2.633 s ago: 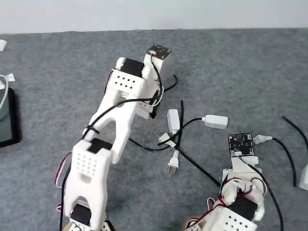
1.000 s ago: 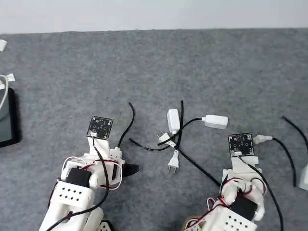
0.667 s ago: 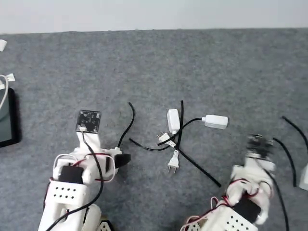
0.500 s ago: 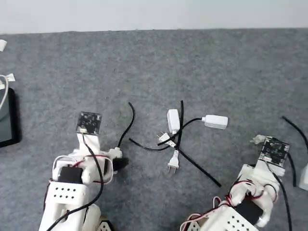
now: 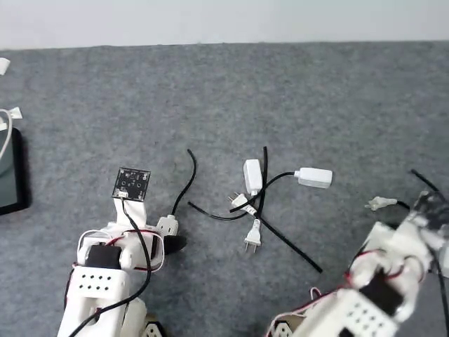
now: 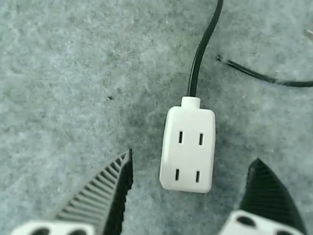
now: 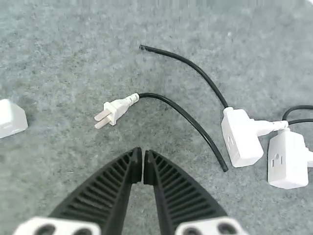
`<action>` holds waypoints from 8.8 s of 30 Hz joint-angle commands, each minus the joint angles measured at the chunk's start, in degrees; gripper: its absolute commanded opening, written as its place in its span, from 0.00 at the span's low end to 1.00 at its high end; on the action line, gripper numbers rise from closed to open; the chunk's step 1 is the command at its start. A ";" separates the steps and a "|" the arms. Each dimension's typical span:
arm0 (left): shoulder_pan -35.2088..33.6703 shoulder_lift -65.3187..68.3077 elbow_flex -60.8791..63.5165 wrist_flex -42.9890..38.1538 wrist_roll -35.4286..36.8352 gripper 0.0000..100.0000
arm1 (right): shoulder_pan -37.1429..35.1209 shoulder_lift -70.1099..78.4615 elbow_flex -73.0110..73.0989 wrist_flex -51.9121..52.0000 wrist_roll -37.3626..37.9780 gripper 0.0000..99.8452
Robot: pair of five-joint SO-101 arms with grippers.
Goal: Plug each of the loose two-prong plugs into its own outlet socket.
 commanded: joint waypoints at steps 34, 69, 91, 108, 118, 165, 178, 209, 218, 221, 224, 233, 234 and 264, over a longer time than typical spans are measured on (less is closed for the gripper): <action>0.18 -0.88 0.40 0.26 -4.92 0.28 | -2.68 92.62 -64.18 -6.55 -10.55 0.01; -0.26 -0.88 0.75 -0.26 -5.10 0.28 | -9.80 97.89 -75.08 5.23 -16.70 0.17; -0.26 -0.88 0.75 -0.26 -5.10 0.28 | -20.35 101.23 -93.89 17.89 -4.57 0.01; -0.26 -0.88 0.75 -0.26 -5.10 0.28 | -24.13 69.67 -47.03 15.87 36.48 0.01; -0.26 -0.88 0.75 -0.26 -5.19 0.28 | -5.49 66.24 -31.03 7.08 55.74 0.01; -0.26 -0.88 0.84 -0.26 -5.19 0.28 | -0.40 65.89 -31.47 0.04 31.12 0.01; -0.26 -0.88 0.84 -0.26 -5.19 0.28 | -7.69 66.95 -26.55 0.04 28.75 0.01; -0.26 -0.88 0.84 -0.26 -5.19 0.28 | -8.31 66.33 -33.41 8.48 19.08 0.01; -0.26 -0.88 1.10 -0.44 -5.19 0.28 | -8.48 64.48 -33.49 8.57 17.32 0.01; -0.26 -0.88 1.10 -0.44 -5.19 0.28 | -8.48 60.35 -33.14 8.75 15.74 0.01; -0.26 -0.88 1.19 -0.44 -5.19 0.28 | -8.84 56.31 -33.05 11.91 15.74 0.01; -0.26 -0.88 1.19 -0.44 -5.19 0.28 | -11.56 54.20 -29.71 14.99 16.35 0.01; -0.26 -0.88 1.19 -0.44 -5.19 0.28 | -11.38 54.20 -28.57 14.20 16.97 0.01; -0.26 -0.88 1.27 -0.44 -5.19 0.28 | -7.25 54.11 -21.98 5.23 18.90 0.02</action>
